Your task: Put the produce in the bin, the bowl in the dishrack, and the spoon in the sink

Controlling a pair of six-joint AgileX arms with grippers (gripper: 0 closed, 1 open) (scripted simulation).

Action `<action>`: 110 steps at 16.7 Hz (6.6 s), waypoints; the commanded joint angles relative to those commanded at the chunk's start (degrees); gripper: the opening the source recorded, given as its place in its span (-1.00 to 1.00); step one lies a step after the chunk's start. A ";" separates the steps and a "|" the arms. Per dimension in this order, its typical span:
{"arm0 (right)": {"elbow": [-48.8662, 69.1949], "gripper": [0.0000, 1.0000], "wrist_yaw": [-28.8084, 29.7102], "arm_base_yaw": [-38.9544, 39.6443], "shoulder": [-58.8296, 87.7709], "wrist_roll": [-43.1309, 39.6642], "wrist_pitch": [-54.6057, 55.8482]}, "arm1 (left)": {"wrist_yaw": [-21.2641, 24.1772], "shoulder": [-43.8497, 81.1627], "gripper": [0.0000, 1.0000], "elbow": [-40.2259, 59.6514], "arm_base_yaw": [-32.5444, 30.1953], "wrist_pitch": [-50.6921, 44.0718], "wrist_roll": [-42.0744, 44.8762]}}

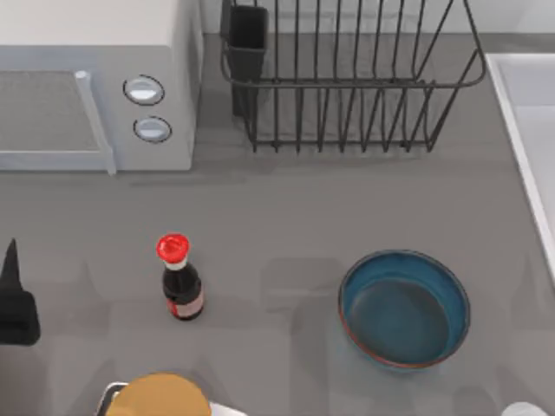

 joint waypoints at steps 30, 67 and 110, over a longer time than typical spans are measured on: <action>60.74 1.00 -0.40 22.49 79.40 23.00 -56.37 | -0.09 -5.37 1.00 -1.97 0.61 4.25 -9.10; 58.97 -0.36 0.04 27.51 103.35 28.30 -45.64 | -0.09 -5.37 1.00 -1.97 0.61 4.25 -9.10; 79.89 -1.00 39.58 48.44 89.81 11.26 -24.61 | -0.09 -5.37 1.00 -1.97 0.61 4.25 -9.10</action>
